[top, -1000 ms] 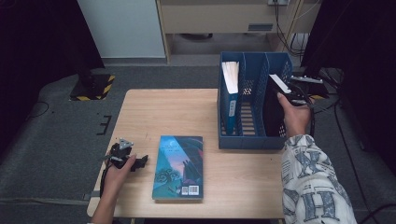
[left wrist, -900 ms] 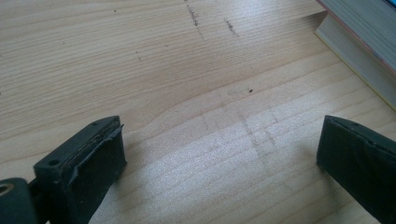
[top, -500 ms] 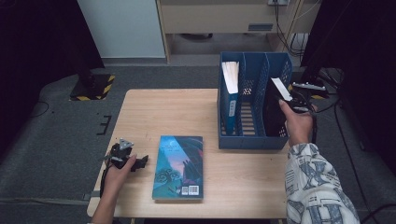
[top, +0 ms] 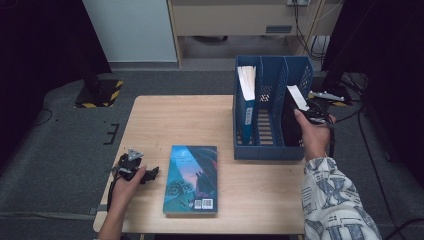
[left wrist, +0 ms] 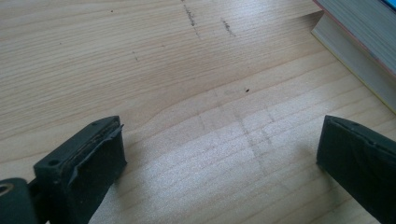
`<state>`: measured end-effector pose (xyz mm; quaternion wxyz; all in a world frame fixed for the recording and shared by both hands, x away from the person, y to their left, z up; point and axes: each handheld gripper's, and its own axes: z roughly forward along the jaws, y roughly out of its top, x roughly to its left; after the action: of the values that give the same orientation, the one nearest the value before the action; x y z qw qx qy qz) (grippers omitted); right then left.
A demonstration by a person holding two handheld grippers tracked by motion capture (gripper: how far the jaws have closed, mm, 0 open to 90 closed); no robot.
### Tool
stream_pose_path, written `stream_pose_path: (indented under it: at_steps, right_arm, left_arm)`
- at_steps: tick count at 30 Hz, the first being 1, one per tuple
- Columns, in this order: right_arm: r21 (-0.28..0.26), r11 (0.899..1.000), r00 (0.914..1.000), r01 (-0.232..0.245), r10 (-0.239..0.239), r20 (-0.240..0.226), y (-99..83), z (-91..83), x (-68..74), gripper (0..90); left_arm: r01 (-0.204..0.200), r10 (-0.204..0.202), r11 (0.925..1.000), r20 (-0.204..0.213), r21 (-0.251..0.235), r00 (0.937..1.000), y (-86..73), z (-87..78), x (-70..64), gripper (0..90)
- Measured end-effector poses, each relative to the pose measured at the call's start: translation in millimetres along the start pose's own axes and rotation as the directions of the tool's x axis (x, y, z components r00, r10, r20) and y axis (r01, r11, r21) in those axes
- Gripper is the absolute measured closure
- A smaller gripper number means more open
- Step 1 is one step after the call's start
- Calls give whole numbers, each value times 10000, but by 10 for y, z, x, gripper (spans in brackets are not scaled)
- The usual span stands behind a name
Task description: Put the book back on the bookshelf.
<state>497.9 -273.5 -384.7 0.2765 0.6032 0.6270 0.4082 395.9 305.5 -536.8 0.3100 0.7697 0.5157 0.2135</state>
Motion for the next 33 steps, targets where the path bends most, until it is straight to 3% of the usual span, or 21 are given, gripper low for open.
stream_pose_path:
  at_steps: [5, 20, 28, 33]
  right_arm:
    - [84, 9997, 9997, -227, 227, -81, 27, 12, 1, 445]
    - [362, 9993, 10000, -22, 22, 12, 146, 74, 35, 461]
    - [515, 9969, 9977, 594, -609, 286, 168, 58, 54, 522]
    - [505, 9963, 9970, 691, -708, 325, 172, 51, 43, 531]
  left_arm:
    - [-2, 2, 10000, 1, 2, 10000, 0, 0, 0, 1]
    - [-13, 13, 10000, 12, 4, 10000, 2, 2, -1, 1]
    - [-13, 13, 10000, 14, -3, 10000, 3, 3, -4, 0]
    - [-13, 13, 10000, 15, -1, 10000, 3, 3, -3, 0]
